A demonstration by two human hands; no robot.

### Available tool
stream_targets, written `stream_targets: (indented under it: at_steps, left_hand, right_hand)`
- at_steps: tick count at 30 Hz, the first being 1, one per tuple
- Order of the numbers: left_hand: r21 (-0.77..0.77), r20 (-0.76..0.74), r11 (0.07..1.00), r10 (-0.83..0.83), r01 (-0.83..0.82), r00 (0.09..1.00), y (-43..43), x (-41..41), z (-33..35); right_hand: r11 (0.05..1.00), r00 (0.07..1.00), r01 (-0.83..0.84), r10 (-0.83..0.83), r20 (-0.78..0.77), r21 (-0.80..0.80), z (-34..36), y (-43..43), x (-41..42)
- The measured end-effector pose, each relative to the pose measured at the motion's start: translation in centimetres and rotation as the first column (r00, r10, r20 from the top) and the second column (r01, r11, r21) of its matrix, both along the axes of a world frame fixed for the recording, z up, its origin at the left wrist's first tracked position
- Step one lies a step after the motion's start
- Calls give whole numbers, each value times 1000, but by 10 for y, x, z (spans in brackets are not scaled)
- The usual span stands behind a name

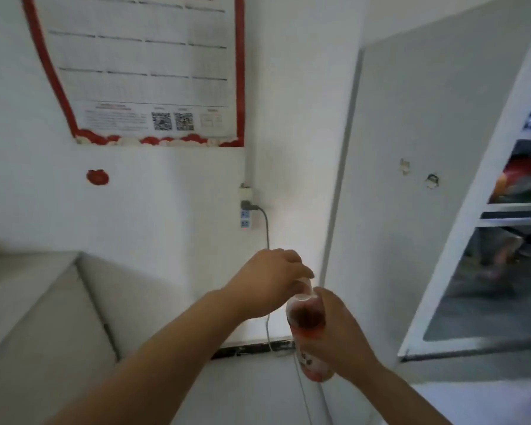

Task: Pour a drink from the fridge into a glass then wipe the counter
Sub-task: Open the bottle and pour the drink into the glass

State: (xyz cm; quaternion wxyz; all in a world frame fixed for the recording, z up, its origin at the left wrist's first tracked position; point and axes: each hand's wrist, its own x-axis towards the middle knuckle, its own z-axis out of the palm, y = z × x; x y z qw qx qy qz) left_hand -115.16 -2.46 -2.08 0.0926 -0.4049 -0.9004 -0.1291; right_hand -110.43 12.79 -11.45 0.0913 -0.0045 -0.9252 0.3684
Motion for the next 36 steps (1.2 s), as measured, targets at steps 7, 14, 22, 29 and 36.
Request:
stream_targets:
  at_steps: [7,14,22,29,36]
  left_hand:
    - [-196,-93,953,215,-229,972,-104,-14,0]
    - [-213,-135,839,482,-501,865,-230,-26,-3]
    - [-187,-40,539,831,-821,555,-333,-34,-1]
    - [-55,178,504,854,-862,489,-405,-37,-3]
    - [-124,116,324,943,-938,311,-452,-78,-1]
  right_hand:
    - [974,973,-228,228,-18,18,-8,-102,-58]
    - [880,878,-474,474,-69,20,-4,-241,-106]
    - [697,695,-716,716,-62,20,-8,-367,-146]
    - [553,550,-832,832,-70,37,-13,-441,-189]
    - [368,365,-929,929,-59,51,-11,-503,-248]
